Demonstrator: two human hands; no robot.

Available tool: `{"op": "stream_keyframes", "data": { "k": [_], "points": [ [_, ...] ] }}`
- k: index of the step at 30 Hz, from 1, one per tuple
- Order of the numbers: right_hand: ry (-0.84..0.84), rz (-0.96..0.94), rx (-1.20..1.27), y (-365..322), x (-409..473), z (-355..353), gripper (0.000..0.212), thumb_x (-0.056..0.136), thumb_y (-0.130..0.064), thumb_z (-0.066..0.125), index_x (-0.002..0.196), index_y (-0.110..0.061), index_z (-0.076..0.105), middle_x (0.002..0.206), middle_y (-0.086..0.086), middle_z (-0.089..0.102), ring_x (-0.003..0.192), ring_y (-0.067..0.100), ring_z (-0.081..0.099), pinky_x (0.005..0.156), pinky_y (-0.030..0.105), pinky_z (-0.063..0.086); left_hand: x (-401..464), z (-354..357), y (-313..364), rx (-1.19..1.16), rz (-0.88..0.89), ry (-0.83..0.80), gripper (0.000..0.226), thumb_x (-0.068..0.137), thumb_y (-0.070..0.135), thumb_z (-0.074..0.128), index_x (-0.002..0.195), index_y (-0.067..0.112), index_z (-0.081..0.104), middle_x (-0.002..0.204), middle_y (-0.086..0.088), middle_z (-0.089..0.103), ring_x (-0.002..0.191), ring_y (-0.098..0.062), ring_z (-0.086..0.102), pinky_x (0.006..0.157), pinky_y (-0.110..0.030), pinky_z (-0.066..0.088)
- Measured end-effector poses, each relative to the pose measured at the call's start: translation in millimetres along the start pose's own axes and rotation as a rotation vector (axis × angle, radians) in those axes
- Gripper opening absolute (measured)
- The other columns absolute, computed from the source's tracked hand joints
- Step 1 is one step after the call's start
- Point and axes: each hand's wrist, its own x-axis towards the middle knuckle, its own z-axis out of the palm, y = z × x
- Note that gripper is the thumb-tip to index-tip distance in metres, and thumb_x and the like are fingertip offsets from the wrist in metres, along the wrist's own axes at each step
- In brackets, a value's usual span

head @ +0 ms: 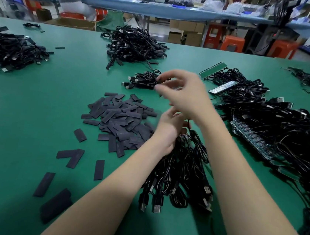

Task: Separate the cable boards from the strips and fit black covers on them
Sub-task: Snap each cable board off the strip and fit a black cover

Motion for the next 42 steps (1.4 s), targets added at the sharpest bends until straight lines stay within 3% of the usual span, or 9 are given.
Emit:
{"op": "stream_keyframes", "data": {
  "k": [2, 4, 8, 15, 19, 22, 42],
  "points": [
    [0.110, 0.078, 0.289, 15.2, -3.4, -23.4, 0.014, 0.091, -0.018, 0.072, 0.103, -0.024, 0.073, 0.088, 0.000, 0.077, 0.069, 0.009, 0.071, 0.059, 0.021, 0.053, 0.3, 1.6, 1.3, 0.022, -0.007, -0.012, 0.014, 0.099, 0.003, 0.051, 0.096, 0.015, 0.058, 0.081, -0.001, 0.063, 0.058, -0.010, 0.053, 0.048, -0.018, 0.035],
    [0.209, 0.150, 0.549, 35.7, -11.0, -41.1, 0.015, 0.092, -0.012, 0.071, 0.107, -0.017, 0.070, 0.091, 0.007, 0.074, 0.071, 0.015, 0.072, 0.062, 0.022, 0.055, -2.2, 2.6, 3.3, 0.023, 0.002, -0.025, 0.011, 0.099, 0.005, 0.053, 0.096, 0.014, 0.059, 0.080, 0.000, 0.063, 0.059, -0.010, 0.052, 0.047, -0.018, 0.034],
    [0.285, 0.292, 0.789, 75.8, -28.7, -53.3, 0.028, 0.093, -0.004, 0.069, 0.120, -0.003, 0.064, 0.096, 0.013, 0.071, 0.075, 0.017, 0.072, 0.068, 0.021, 0.056, -3.6, 2.9, 7.3, 0.012, -0.011, -0.049, 0.007, 0.100, 0.010, 0.056, 0.096, 0.015, 0.059, 0.082, -0.001, 0.063, 0.060, -0.010, 0.053, 0.049, -0.018, 0.035],
    [0.257, 0.339, 0.915, 95.3, -39.8, -56.1, 0.020, 0.096, -0.013, 0.066, 0.115, -0.005, 0.067, 0.096, 0.004, 0.076, 0.085, 0.019, 0.073, 0.071, 0.021, 0.058, -6.4, -2.9, 12.1, -0.104, -0.084, -0.168, 0.008, 0.100, 0.011, 0.054, 0.094, 0.013, 0.059, 0.077, -0.001, 0.064, 0.057, -0.009, 0.051, 0.047, -0.016, 0.031],
    [0.193, 0.299, 1.003, 90.4, -38.6, -52.9, 0.016, 0.099, -0.014, 0.060, 0.113, -0.008, 0.067, 0.098, 0.003, 0.075, 0.086, 0.017, 0.072, 0.072, 0.020, 0.057, -7.0, -5.3, 12.9, -0.206, -0.137, -0.243, 0.018, 0.098, 0.009, 0.052, 0.083, 0.014, 0.059, 0.072, -0.002, 0.060, 0.051, -0.008, 0.047, 0.061, -0.026, 0.025],
    [0.148, 0.291, 1.011, 87.0, -37.2, -53.4, 0.015, 0.100, -0.015, 0.058, 0.112, -0.011, 0.068, 0.097, 0.002, 0.075, 0.081, 0.013, 0.071, 0.074, 0.019, 0.057, -7.3, -5.1, 12.9, -0.211, -0.166, -0.281, 0.017, 0.098, 0.010, 0.050, 0.083, 0.014, 0.058, 0.073, -0.001, 0.057, 0.050, -0.007, 0.043, 0.062, -0.028, 0.021],
    [0.222, 0.221, 1.004, 91.5, -38.2, -52.8, 0.011, 0.096, -0.006, 0.063, 0.106, -0.004, 0.068, 0.091, 0.004, 0.077, 0.086, 0.011, 0.072, 0.078, 0.019, 0.057, -8.6, -9.0, 13.6, -0.243, -0.204, -0.347, 0.007, 0.094, 0.012, 0.055, 0.087, 0.012, 0.058, 0.078, -0.002, 0.057, 0.053, -0.006, 0.040, 0.063, -0.024, 0.028]
  ]
}}
